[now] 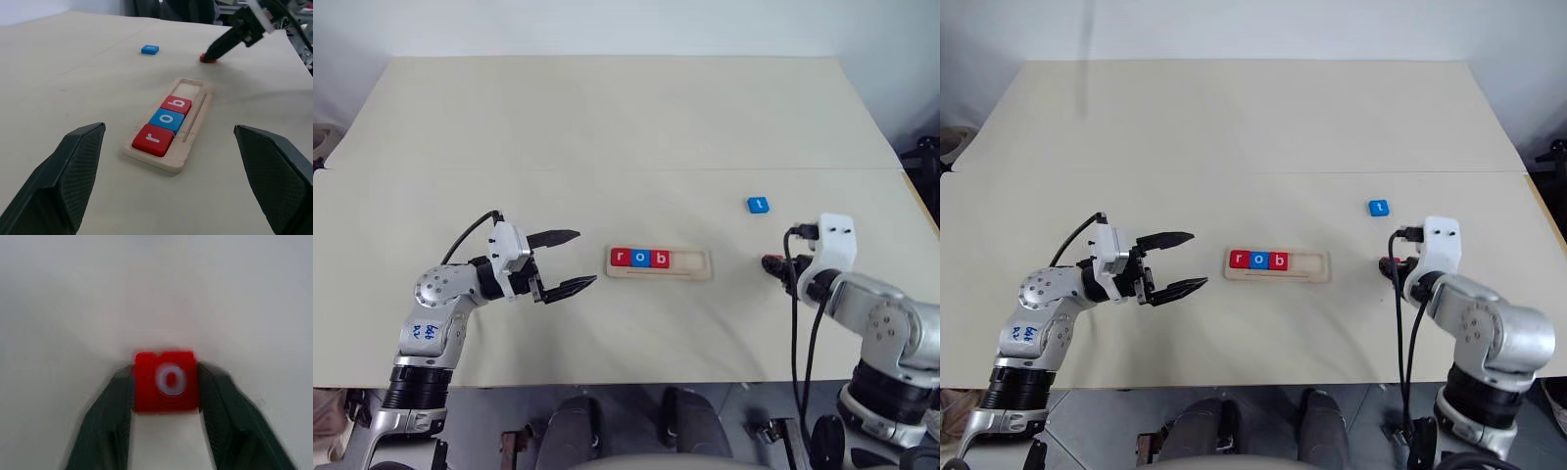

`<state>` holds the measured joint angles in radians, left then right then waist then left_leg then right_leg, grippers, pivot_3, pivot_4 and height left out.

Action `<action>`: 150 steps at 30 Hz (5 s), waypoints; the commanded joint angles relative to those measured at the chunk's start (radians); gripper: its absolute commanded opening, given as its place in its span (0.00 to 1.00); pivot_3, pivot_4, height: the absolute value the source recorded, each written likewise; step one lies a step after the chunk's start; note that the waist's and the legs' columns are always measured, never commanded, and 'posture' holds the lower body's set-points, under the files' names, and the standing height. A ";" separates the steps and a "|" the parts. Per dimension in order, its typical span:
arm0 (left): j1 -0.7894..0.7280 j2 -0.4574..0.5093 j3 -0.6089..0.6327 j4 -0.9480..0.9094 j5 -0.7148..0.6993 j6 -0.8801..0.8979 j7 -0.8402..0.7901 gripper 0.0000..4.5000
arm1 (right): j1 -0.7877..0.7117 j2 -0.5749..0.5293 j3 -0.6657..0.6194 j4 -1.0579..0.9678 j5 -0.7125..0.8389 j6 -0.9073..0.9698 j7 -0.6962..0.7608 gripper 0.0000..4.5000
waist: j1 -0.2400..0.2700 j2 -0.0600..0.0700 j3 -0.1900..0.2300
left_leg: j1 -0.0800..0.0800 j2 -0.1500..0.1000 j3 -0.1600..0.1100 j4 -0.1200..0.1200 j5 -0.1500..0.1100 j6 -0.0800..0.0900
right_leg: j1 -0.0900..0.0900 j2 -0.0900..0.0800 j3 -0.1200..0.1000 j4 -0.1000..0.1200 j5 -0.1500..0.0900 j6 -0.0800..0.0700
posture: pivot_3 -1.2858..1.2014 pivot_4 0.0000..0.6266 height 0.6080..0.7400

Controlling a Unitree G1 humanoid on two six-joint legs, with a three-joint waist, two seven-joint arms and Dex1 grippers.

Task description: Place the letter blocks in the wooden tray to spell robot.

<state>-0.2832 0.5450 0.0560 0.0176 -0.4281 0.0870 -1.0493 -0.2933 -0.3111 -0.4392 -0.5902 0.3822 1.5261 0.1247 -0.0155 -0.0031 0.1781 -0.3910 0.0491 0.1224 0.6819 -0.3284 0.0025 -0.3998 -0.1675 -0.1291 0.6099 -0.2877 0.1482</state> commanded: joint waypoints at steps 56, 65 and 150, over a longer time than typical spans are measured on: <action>0.102 0.049 0.040 -0.207 -0.039 0.039 -0.004 1.00 | -0.515 -0.405 0.743 0.806 -0.291 -1.153 1.273 0.32 | 0.006 -0.002 0.001 | 0.001 0.000 0.000 0.002 0.000 0.000 | 0.003 0.000 -0.001 -0.002 0.000 0.001 | 0.52 0.24 1.00; 0.143 0.055 0.060 -0.249 -0.042 0.045 0.034 1.00 | -0.566 -0.335 0.789 0.895 -0.350 -1.218 1.265 0.32 | 0.000 -0.002 0.001 | 0.001 0.000 0.000 0.002 0.000 0.000 | 0.002 0.000 -0.001 -0.001 0.000 0.001 | 0.52 0.24 1.00; 0.043 -0.003 0.003 -0.107 -0.038 0.033 0.035 1.00 | -0.071 -0.150 0.127 0.193 -0.068 -0.253 0.166 0.33 | 0.013 -0.001 0.001 | 0.000 0.000 0.000 0.001 0.000 -0.001 | 0.001 0.000 0.000 0.000 0.000 0.000 | 0.52 0.24 1.00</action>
<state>-0.2304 0.5454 0.0580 -0.0943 -0.4630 0.1393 -1.0001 -0.3834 -0.4753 -0.2810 -0.2939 0.2866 1.2274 0.3036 -0.0026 -0.0042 0.1788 -0.3905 0.0493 0.1227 0.6826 -0.3286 0.0019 -0.3989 -0.1670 -0.1292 0.6096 -0.2876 0.1481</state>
